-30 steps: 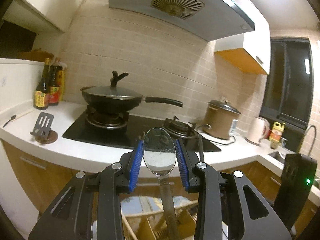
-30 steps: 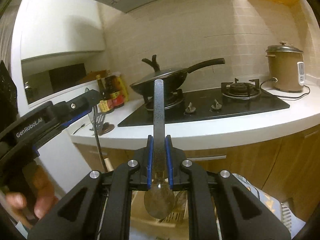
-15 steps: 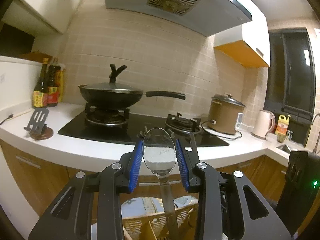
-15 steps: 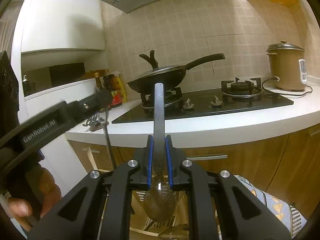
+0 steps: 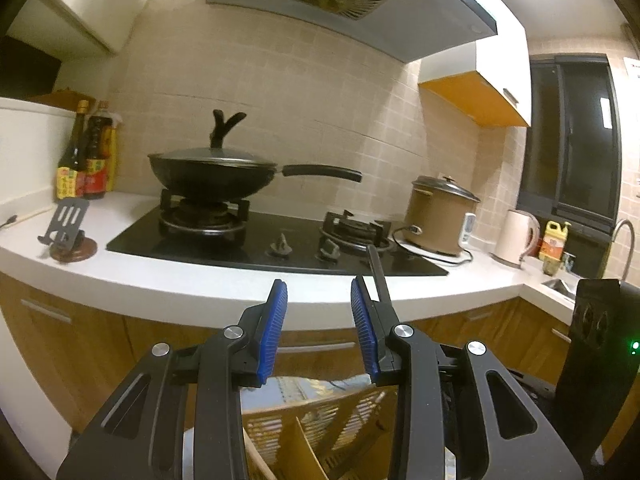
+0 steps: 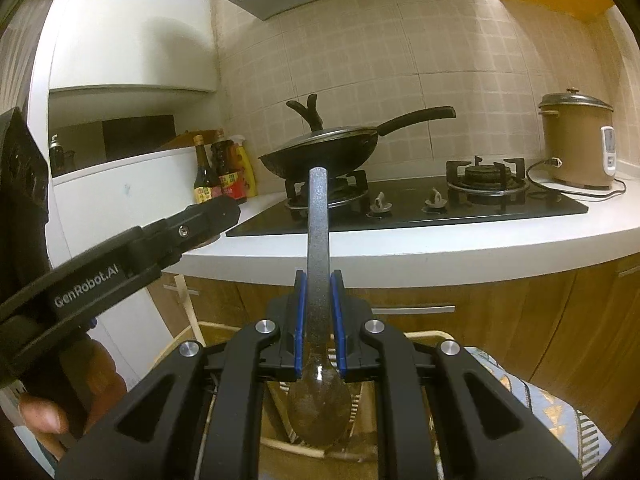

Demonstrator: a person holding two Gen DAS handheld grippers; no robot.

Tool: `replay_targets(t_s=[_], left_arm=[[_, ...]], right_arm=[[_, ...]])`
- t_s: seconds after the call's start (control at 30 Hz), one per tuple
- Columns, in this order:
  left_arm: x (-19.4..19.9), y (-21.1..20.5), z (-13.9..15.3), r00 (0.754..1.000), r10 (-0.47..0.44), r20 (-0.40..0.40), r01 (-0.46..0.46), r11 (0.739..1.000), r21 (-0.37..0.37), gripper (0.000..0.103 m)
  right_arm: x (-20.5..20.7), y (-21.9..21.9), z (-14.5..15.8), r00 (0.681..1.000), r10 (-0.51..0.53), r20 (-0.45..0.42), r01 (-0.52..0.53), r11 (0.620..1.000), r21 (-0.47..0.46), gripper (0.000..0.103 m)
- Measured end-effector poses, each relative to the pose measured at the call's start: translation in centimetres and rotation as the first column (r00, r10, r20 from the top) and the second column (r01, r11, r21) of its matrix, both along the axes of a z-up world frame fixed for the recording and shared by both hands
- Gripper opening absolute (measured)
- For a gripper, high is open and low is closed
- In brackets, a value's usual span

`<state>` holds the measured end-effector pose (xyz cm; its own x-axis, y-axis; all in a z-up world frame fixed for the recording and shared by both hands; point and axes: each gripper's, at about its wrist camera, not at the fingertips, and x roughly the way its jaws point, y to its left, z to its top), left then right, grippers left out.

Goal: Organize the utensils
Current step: 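Open the left gripper over the basket while the right gripper releases the black spoon, then close the left gripper on a wooden chopstick while the right gripper grasps a clear spoon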

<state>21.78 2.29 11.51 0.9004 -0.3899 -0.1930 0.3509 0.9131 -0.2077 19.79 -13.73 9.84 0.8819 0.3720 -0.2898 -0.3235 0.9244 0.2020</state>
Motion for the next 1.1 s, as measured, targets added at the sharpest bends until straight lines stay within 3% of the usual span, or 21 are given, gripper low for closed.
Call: replay_targets(t_s=[0.47,0.53,0.63,0.67,0.7,0.9,1.03,1.1], left_arm=[[-4.3,3.4,1.3,0.997,-0.029,-0.065,0.027,0.999,-0.031,0.032],[-5.4,4.4,1.2,0.994,-0.042,-0.104,0.037,0.998,-0.044,0.038],[-7.5,5.7,0.1,0.977,-0.062,-0.206,0.053,0.997,-0.048,0.04],[-7.9,6.1,-0.4,0.97,-0.068,-0.232,0.058,0.997,-0.051,0.04],[-8.5,6.4,-1.0,0.962,-0.076,-0.264,0.064,0.997,-0.051,0.04],[-11.0,8.0,-4.6,0.915,-0.067,-0.398,0.061,0.998,-0.028,0.04],[-12.1,8.5,-5.9,0.883,-0.094,-0.46,0.078,0.995,-0.055,0.04],[-12.4,8.2,-6.7,0.854,-0.098,-0.512,0.093,0.995,-0.035,0.04]], right_arm=[[-5.1,-2.1,1.6,0.997,0.001,-0.081,-0.001,1.0,0.004,0.018],[-6.7,-2.6,2.3,0.996,-0.009,-0.093,0.009,1.0,0.002,0.021],[-9.6,-3.4,2.9,0.99,-0.044,-0.135,0.042,0.999,-0.017,0.036],[-10.1,-3.6,2.8,0.987,-0.051,-0.153,0.049,0.999,-0.018,0.048],[-11.0,-4.1,2.6,0.981,-0.062,-0.183,0.061,0.998,-0.014,0.054],[-14.0,-5.9,0.4,0.939,-0.082,-0.335,0.087,0.996,-0.001,0.054],[-15.6,-5.9,-1.0,0.91,-0.083,-0.407,0.09,0.996,-0.002,0.054],[-16.0,-5.7,-1.5,0.894,-0.062,-0.444,0.074,0.997,0.01,0.054]])
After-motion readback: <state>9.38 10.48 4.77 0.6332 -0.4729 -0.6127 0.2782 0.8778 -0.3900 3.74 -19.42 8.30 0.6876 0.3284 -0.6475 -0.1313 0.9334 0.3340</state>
